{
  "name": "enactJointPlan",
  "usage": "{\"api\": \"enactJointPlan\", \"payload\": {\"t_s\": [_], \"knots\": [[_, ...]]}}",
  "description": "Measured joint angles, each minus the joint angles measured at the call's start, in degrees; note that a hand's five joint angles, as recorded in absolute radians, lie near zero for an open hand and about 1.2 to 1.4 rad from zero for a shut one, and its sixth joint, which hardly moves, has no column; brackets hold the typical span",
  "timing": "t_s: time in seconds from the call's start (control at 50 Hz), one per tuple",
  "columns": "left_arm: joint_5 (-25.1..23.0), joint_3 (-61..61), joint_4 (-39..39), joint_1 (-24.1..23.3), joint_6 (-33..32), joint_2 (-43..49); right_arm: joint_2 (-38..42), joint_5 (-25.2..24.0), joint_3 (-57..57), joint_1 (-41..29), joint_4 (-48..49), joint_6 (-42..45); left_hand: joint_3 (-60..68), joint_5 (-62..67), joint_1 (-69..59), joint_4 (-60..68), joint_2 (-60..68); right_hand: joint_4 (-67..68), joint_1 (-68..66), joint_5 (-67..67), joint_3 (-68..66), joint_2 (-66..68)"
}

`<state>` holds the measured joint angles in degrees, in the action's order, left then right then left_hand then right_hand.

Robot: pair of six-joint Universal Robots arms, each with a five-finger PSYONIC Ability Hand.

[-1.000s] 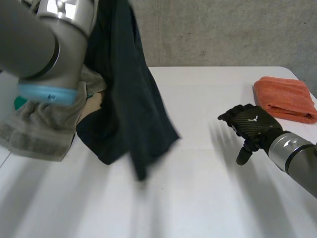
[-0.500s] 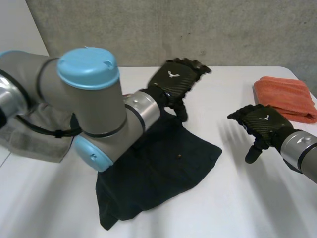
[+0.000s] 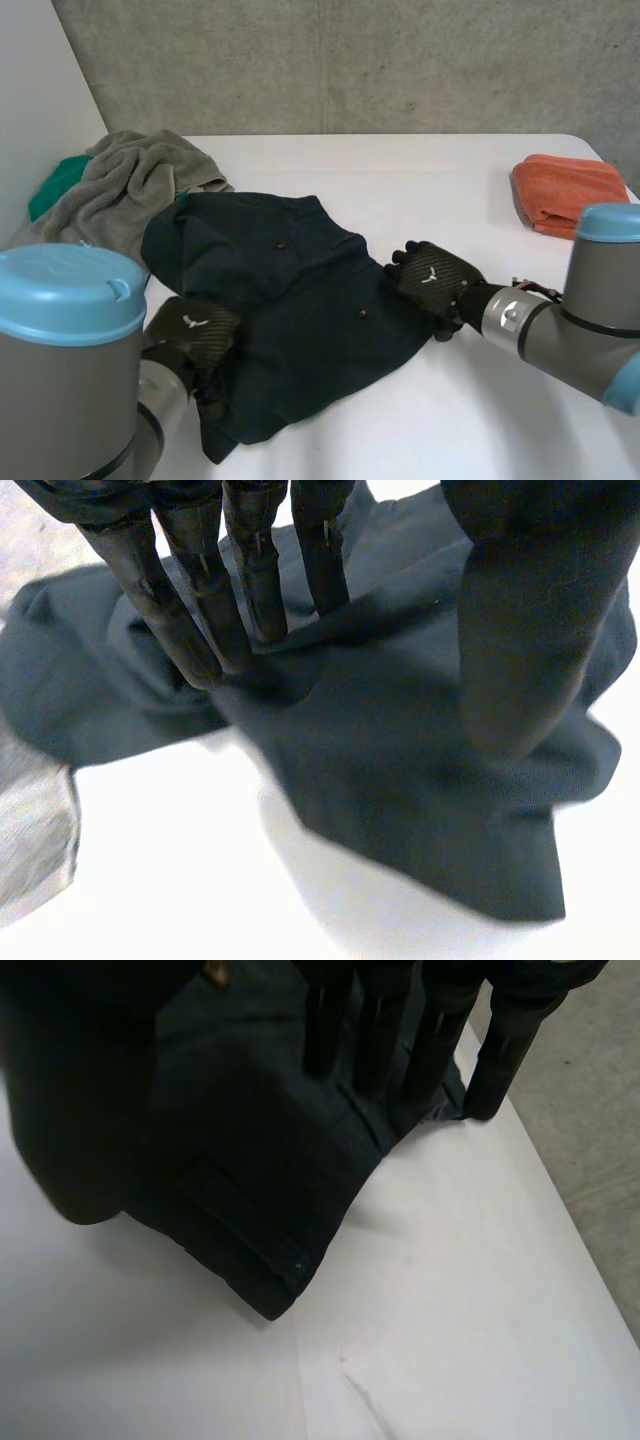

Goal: Fold the laundry.

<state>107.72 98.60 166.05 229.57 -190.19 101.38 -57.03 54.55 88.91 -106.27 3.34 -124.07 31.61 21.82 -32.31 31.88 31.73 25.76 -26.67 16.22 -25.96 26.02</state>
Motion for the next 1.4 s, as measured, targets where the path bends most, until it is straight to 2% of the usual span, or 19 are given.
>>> {"api": "enactJointPlan", "payload": {"t_s": [0.08, 0.14, 0.34, 0.42, 0.44, 0.52, 0.62, 0.64, 0.66, 0.7, 0.74, 0.78, 0.8, 0.86, 0.92, 1.02, 1.14, 1.28, 1.4], "knots": [[1.42, 1.15, 0.47, 1.53, 0.22, -0.57, 3.39, 1.36, -2.99, -1.50, 0.51, -0.94, 5.23, 5.04, -3.69, 5.16, 5.39, 15.70, -15.78, 15.02, -16.44, 16.70], [0.65, 1.48, 0.95, 3.25, 0.29, -0.20, 4.70, 2.98, -4.31, -2.47, 0.79, -2.31, 7.26, 6.91, -6.10, 7.04, 7.11, 38.06, -34.42, 36.40, -37.91, 38.55], [-5.37, 1.51, 1.10, 6.43, 0.92, 3.97, 1.20, 7.48, -3.36, -3.40, 1.13, -10.29, 8.86, 8.62, -8.22, 8.71, 8.75, 42.44, -35.61, 40.39, -41.56, 41.09], [-7.89, 1.36, 1.27, 6.83, 1.13, 5.93, -1.41, 8.81, -2.51, -3.49, 0.60, -13.80, 3.43, 2.93, -1.88, 2.65, 3.49, 42.49, -35.61, 40.38, -41.56, 41.09], [-8.83, 1.22, 1.43, 6.92, 1.17, 6.84, -2.28, 9.53, -2.25, -3.59, 0.17, -15.08, -3.30, -4.11, 5.14, -4.28, -3.40, 42.53, -35.61, 40.38, -41.56, 41.09], [-11.19, 0.22, 2.30, 6.94, 1.09, 9.97, -4.44, 12.62, -1.85, -4.10, -1.62, -18.44, -12.86, -13.40, 12.75, -14.00, -12.24, 42.61, -35.61, 40.38, -41.56, 41.09], [-12.13, -2.70, 3.68, 6.08, 0.75, 14.34, -6.48, 16.90, -1.75, -4.68, -4.44, -20.52, -15.45, -16.42, 14.49, -16.10, -14.58, 42.62, -35.61, 40.38, -41.57, 41.09], [-11.96, -3.56, 3.93, 5.69, 0.64, 15.19, -7.02, 17.78, -1.74, -4.73, -5.07, -20.75, -7.28, -7.67, 6.22, -7.61, -7.12, 42.62, -35.61, 40.38, -41.57, 41.09], [-11.80, -4.02, 4.07, 5.48, 0.57, 15.59, -7.26, 18.10, -1.73, -4.74, -5.32, -20.83, -5.39, -5.70, 4.22, -5.63, -5.23, 42.62, -35.61, 40.38, -41.57, 41.09], [-11.05, -5.20, 4.40, 4.86, 0.40, 16.42, -8.17, 19.07, -1.68, -4.67, -6.13, -21.05, 12.19, 14.92, -4.82, 15.23, 14.32, 42.62, -35.61, 40.38, -41.57, 41.09], [-10.21, -6.05, 4.62, 4.34, 0.34, 16.76, -9.04, 19.54, -1.60, -4.56, -6.74, -21.20, 23.86, 29.34, -6.36, 29.44, 24.18, 42.62, -35.61, 40.38, -41.57, 41.09], [-9.49, -6.86, 4.80, 3.96, 0.39, 16.40, -10.14, 19.89, -1.54, -4.34, -7.40, -21.37, 28.98, 33.78, -6.38, 34.14, 28.58, 42.62, -35.61, 40.38, -41.57, 41.09], [-9.06, -7.67, 5.00, 3.63, 0.57, 15.30, -11.29, 20.05, -1.50, -4.07, -8.05, -21.54, 33.49, 35.62, -6.39, 36.35, 33.34, 42.62, -35.61, 40.38, -41.57, 41.09], [-9.62, -8.67, 5.03, 3.36, 0.93, 11.42, -14.11, 20.13, -1.62, -3.30, -9.73, -21.93, 35.61, 35.87, -6.39, 36.54, 35.82, 42.62, -35.61, 40.38, -41.57, 41.09], [-10.62, -9.20, 5.00, 3.41, 1.08, 8.12, -15.81, 20.06, -1.84, -2.77, -10.85, -22.15, 35.62, 35.87, -6.39, 36.54, 35.95, 42.62, -35.61, 40.38, -41.57, 41.09], [-14.57, -13.28, 4.01, 5.19, 1.33, -5.37, -22.59, 19.42, -4.30, -0.40, -15.81, -23.41, 35.62, 35.87, -6.39, 36.60, 36.08, 42.63, -36.77, 40.39, -41.57, 41.09], [-15.65, -20.59, 0.12, 7.47, 1.30, -13.80, -28.35, 17.94, -9.48, 1.94, -20.54, -27.22, 35.62, 35.87, -6.39, 36.61, 36.36, 42.64, -37.13, 41.23, -41.57, 41.09], [-15.68, -32.08, -5.01, 10.04, 1.64, -17.66, -31.96, 15.74, -18.41, 4.68, -23.25, -35.92, 36.22, 36.33, -6.39, 36.68, 36.76, 42.73, -37.16, 41.24, -41.96, 41.09], [-15.72, -42.13, -6.83, 12.93, 2.24, -15.23, -29.75, 15.31, -26.45, 5.97, -23.41, -43.58, 36.22, 36.33, -6.39, 36.68, 36.76, 42.87, -37.52, 41.24, -42.08, 41.09]]}}
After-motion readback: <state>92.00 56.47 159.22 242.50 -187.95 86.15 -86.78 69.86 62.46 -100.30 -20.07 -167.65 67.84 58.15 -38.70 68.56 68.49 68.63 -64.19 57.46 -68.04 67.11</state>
